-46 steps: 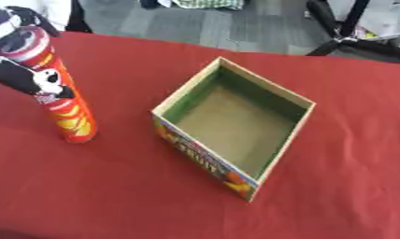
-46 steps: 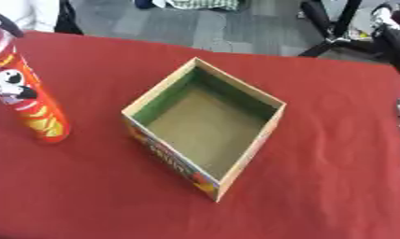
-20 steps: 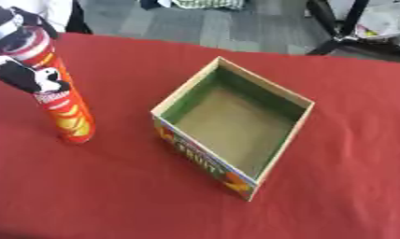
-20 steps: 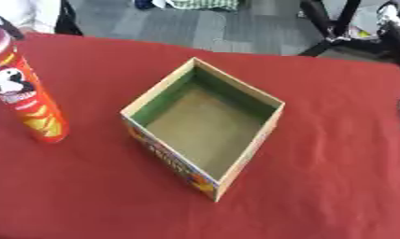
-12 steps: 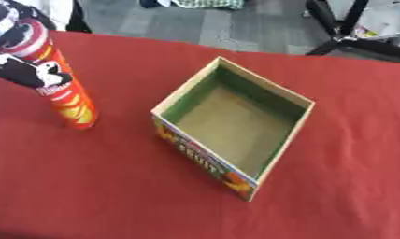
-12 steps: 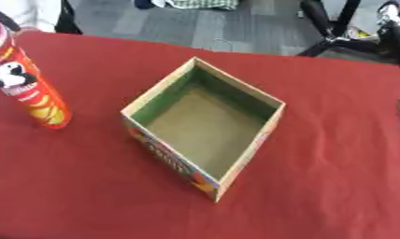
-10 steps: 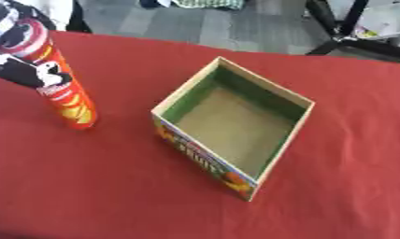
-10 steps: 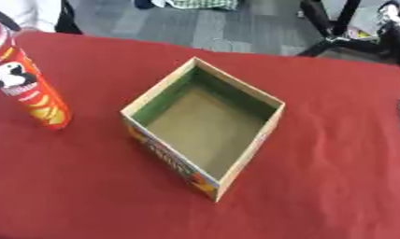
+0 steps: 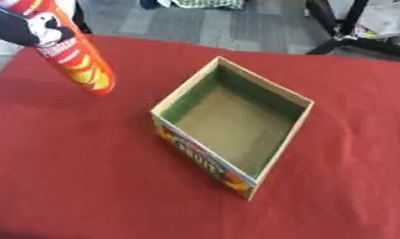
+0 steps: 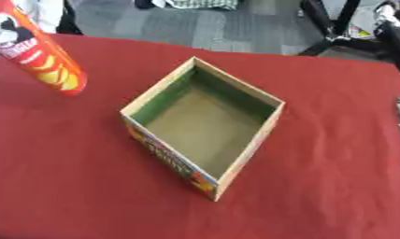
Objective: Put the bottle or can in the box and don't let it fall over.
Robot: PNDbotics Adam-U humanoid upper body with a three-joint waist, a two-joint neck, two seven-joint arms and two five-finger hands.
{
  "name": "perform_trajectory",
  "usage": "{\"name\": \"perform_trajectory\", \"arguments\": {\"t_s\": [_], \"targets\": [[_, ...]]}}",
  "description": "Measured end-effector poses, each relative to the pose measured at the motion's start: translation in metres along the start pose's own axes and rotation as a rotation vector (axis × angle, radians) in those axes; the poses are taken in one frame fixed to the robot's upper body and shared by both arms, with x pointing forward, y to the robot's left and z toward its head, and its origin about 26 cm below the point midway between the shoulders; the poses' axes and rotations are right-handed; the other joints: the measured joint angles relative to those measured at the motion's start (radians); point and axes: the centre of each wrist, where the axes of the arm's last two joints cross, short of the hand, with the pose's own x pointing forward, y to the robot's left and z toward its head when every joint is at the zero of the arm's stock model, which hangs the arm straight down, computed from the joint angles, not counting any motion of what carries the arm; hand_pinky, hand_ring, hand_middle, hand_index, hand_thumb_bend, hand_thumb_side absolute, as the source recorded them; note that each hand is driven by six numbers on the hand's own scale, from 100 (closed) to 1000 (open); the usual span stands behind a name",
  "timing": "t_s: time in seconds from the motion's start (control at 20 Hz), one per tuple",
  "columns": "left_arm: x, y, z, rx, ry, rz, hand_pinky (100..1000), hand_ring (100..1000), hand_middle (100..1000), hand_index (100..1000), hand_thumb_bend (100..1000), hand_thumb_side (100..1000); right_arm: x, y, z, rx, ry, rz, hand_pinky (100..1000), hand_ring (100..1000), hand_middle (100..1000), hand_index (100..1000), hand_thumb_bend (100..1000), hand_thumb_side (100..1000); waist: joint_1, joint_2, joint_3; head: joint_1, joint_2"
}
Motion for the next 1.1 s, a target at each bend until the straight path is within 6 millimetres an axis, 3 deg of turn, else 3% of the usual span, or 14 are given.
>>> {"name": "perform_trajectory", "arguments": {"t_s": [0.5, 0.75, 0.85, 1.1], "targets": [[0.068, 0.002, -0.018, -0.005, -0.216, 0.125, 313, 314, 257, 107, 261, 100, 0.0, 0.001, 0.0, 0.006, 0.001, -0.002, 558, 725, 735, 662, 100, 569, 0.0, -0.011, -0.004, -0.007, 0.01], [0.1, -0.016, -0.025, -0.067, -0.317, 0.188, 308, 316, 260, 108, 250, 100, 0.002, 0.002, 0.0, 0.004, -0.002, -0.009, 558, 724, 735, 661, 100, 594, 0.0, -0.012, -0.009, -0.012, 0.014], [0.113, -0.024, -0.027, -0.091, -0.353, 0.208, 310, 315, 259, 108, 250, 100, 0.002, 0.002, 0.0, -0.003, -0.004, -0.012, 557, 723, 734, 661, 100, 564, 0.0, -0.012, -0.011, -0.012, 0.014], [0.134, -0.043, -0.028, -0.146, -0.415, 0.25, 310, 318, 263, 110, 244, 100, 0.002, 0.002, -0.001, -0.014, -0.006, -0.019, 558, 724, 735, 661, 100, 567, 0.004, -0.01, -0.018, -0.018, 0.014]]}}
